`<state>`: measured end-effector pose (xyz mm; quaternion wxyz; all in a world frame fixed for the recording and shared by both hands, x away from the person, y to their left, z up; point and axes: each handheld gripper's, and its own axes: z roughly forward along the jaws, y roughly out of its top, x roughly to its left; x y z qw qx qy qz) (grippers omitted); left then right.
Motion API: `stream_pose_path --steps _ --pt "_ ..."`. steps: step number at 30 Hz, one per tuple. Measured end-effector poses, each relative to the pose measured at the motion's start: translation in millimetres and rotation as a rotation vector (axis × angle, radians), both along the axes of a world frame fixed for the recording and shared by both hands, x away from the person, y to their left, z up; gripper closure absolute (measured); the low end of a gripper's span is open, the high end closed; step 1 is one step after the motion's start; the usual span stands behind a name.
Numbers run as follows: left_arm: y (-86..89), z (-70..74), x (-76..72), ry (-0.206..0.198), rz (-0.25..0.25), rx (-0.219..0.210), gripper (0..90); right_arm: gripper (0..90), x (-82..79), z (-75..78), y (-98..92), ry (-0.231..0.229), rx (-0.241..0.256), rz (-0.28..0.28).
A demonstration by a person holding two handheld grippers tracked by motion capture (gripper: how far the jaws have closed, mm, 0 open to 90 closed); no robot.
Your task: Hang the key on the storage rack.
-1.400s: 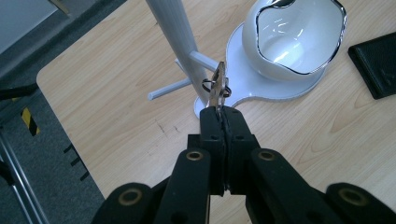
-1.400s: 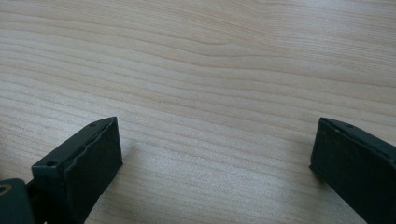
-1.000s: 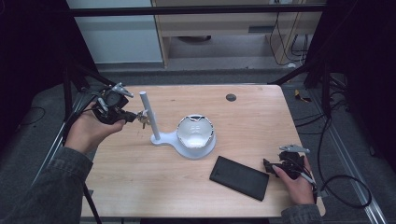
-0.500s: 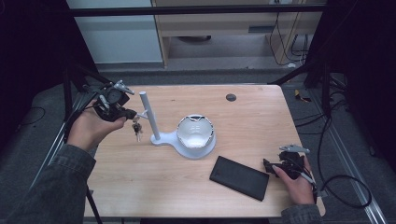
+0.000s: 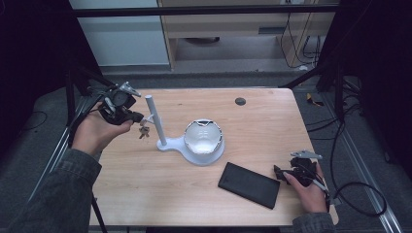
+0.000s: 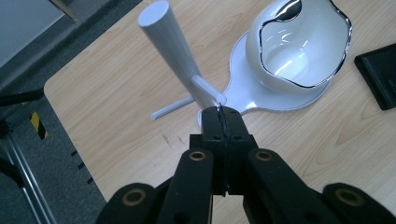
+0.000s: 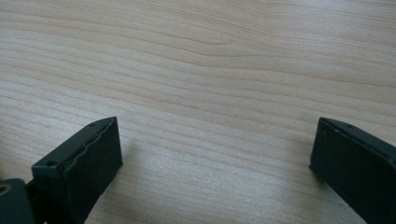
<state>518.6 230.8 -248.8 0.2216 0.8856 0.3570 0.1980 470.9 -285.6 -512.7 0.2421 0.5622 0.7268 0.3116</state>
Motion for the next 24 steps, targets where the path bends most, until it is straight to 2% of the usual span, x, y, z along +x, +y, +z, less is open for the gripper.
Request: stream_pose_path --steps 8,14,19,24 --pt "-2.9 6.3 1.3 -0.016 0.008 0.004 90.0 2.1 -0.1 0.0 0.1 0.001 0.001 0.001" --pt "-2.6 16.9 2.7 -0.036 0.016 -0.023 90.0 2.2 -0.3 0.0 0.4 0.0 0.002 -0.001" --pt "-5.6 22.9 0.6 -0.043 0.011 -0.023 90.0 2.2 -0.3 0.0 0.4 0.0 0.001 0.0" --pt "-9.9 21.9 0.6 -0.046 0.006 -0.006 90.0 2.2 -0.3 0.0 0.3 0.0 0.0 0.0"
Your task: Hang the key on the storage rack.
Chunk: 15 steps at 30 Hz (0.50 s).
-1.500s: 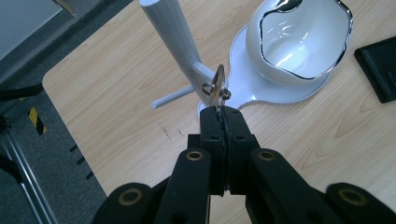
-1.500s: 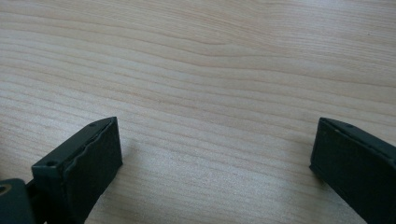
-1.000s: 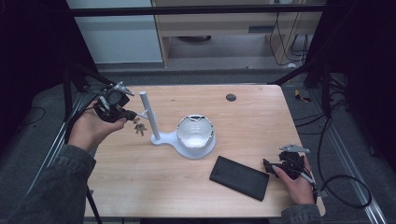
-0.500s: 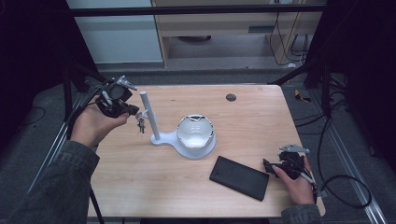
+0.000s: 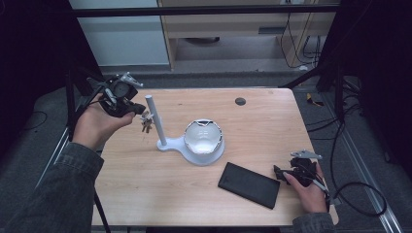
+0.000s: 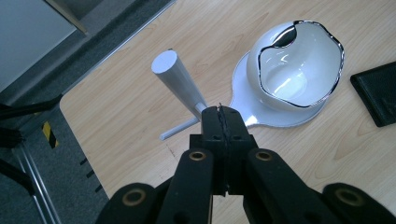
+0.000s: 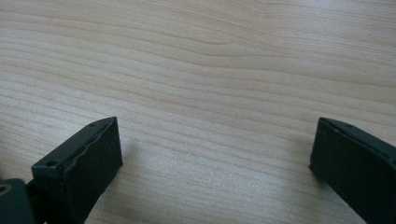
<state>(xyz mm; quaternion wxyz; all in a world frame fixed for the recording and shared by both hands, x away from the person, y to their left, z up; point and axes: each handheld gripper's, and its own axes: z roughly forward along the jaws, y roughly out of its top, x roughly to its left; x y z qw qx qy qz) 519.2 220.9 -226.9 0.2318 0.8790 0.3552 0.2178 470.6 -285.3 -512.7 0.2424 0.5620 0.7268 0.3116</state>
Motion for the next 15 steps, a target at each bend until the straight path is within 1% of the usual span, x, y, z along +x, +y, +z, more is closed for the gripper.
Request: stream_pose_path --steps 5,9,11,15 --pt "-6.7 -3.0 4.0 -0.011 0.005 0.018 90.0 2.2 -0.2 0.1 0.5 0.0 0.007 -0.002" --pt "-8.7 -7.7 5.7 -0.018 0.007 0.011 90.0 2.1 -0.2 0.1 0.5 0.0 0.008 -0.001" --pt "-8.3 -10.6 6.4 -0.026 0.013 -0.001 90.0 2.2 -0.2 0.0 0.5 0.0 0.007 -0.001" --pt "-9.8 -15.0 7.4 -0.035 0.014 0.001 90.0 2.2 -0.2 0.0 0.6 0.0 0.008 -0.001"
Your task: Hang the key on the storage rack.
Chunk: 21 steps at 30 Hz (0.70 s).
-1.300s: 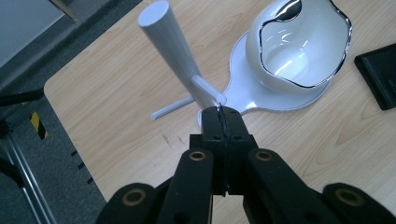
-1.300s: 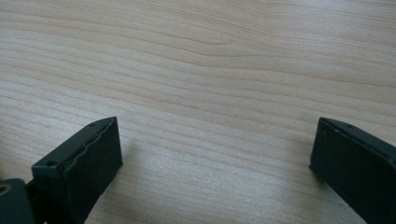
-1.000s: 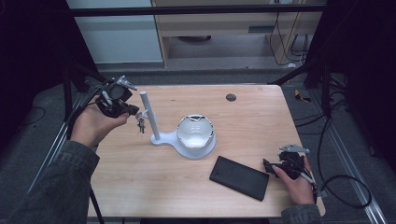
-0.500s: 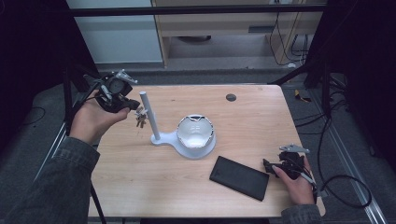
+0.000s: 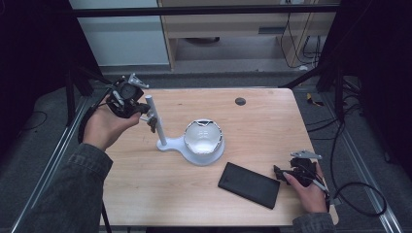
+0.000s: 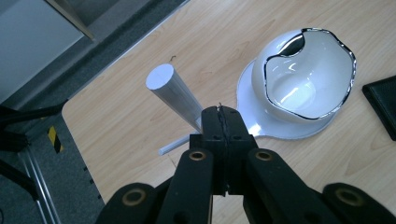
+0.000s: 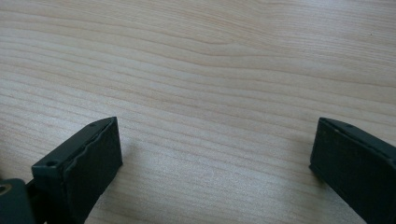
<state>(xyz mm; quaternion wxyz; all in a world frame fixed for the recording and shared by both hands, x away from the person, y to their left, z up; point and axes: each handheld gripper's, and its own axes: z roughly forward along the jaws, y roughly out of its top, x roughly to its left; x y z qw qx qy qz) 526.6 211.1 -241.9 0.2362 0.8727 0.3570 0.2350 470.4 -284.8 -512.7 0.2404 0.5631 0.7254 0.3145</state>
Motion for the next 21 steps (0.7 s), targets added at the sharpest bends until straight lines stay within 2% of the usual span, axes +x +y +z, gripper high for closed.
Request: stream_pose_path --steps 11,15,21 --pt "-3.0 -5.8 0.1 -0.007 0.0 -0.007 90.0 2.1 0.0 0.0 0.0 0.0 0.0 0.003" --pt "-2.9 -7.7 0.3 0.003 -0.011 -0.016 89.7 2.1 0.0 0.0 0.1 -0.001 0.0 0.003" --pt "3.8 -3.9 -15.8 -0.052 -0.029 -0.056 78.2 2.1 -0.2 0.2 0.3 0.003 0.004 0.001"
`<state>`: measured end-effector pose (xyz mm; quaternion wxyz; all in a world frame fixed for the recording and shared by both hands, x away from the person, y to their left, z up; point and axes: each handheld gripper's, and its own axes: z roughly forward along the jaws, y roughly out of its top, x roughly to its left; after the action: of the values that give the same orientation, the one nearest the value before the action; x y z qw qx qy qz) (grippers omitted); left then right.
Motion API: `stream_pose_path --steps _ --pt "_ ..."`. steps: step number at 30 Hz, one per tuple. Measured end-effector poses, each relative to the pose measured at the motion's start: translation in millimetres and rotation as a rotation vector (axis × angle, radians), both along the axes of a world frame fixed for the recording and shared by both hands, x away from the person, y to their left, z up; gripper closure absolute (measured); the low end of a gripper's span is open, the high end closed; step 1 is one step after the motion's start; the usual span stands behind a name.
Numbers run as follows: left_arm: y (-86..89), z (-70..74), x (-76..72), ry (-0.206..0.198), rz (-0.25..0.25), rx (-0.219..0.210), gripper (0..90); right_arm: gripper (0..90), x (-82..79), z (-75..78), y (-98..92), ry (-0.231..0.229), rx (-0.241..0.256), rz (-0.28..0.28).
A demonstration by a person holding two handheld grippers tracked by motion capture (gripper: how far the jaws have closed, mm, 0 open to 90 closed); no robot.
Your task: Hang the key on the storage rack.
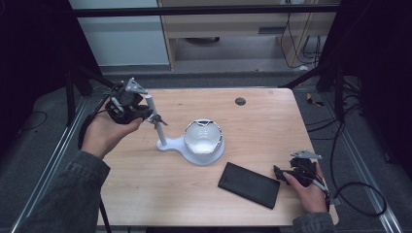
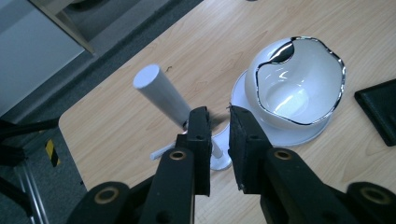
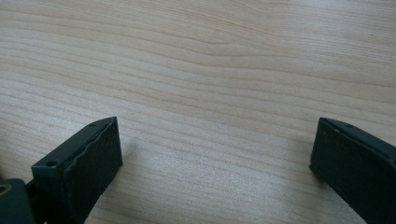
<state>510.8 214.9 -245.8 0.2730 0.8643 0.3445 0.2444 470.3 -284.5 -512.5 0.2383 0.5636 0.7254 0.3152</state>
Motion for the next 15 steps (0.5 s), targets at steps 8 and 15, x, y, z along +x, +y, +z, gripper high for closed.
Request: stream_pose_path --steps 8,15 --pt "-2.3 -6.7 -24.3 -0.033 -0.056 -0.065 73.4 2.0 0.2 -0.1 0.0 -0.003 -0.001 0.002" --pt "-19.4 -16.0 -42.0 -0.05 -0.116 -0.103 68.4 5.8 -0.4 2.4 0.3 -0.01 -0.007 0.019"
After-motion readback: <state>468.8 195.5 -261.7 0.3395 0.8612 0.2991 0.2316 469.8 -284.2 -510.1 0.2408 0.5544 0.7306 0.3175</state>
